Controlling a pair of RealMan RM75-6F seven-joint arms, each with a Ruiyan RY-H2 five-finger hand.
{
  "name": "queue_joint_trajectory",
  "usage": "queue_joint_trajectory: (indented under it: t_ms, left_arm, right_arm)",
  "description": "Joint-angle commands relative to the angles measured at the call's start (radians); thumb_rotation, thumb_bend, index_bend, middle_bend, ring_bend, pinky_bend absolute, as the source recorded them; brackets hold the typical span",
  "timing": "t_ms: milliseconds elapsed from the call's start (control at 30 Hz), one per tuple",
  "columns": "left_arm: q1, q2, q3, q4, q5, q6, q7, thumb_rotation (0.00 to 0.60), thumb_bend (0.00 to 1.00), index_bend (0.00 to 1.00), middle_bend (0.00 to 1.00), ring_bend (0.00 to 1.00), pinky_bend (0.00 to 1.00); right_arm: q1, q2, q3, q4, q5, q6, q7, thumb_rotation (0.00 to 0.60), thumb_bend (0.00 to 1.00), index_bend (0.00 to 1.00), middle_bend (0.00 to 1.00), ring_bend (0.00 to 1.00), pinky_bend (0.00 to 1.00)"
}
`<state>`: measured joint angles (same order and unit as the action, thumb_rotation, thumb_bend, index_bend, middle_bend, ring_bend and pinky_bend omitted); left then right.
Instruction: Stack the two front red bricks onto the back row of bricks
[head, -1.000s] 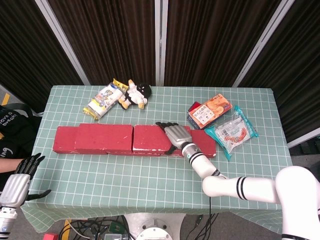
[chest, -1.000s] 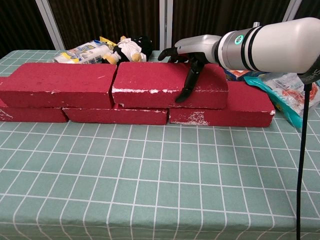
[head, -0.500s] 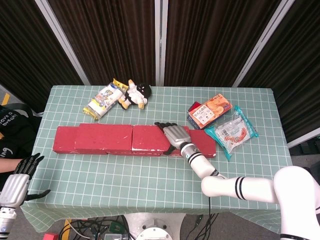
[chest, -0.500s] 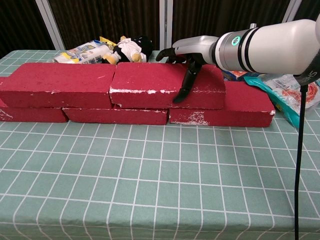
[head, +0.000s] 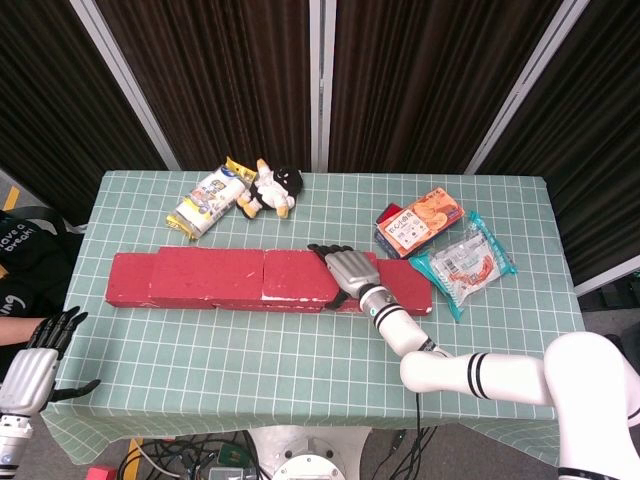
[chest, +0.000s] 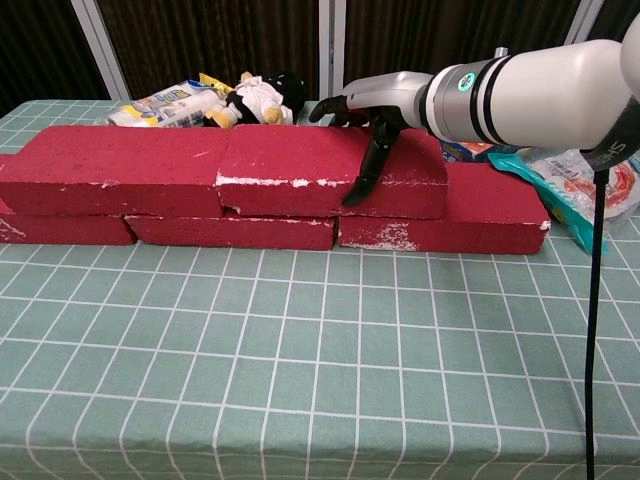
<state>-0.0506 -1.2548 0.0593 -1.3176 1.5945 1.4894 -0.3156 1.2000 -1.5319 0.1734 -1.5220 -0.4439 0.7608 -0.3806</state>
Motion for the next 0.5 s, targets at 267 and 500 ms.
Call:
queue_joint_trajectory:
  t_ms: [267, 500]
  left_arm:
    - [0.001, -0.001, 0.001, 0.003, -0.001, -0.002, -0.002, 0.600, 0.00, 0.06, 0.00, 0.00, 0.00]
    - [0.001, -0.002, 0.002, 0.004, -0.001, -0.002, -0.004, 0.600, 0.00, 0.06, 0.00, 0.00, 0.00]
  right_arm:
    - [0.005, -0.005, -0.001, 0.004, 0.007, 0.000, -0.006, 0.600, 0.10, 0.01, 0.20, 0.10, 0.16]
    - [0.006, -0.010, -0.003, 0.011, 0.013, 0.000, -0.008, 0.600, 0.10, 0.01, 0.20, 0.10, 0.16]
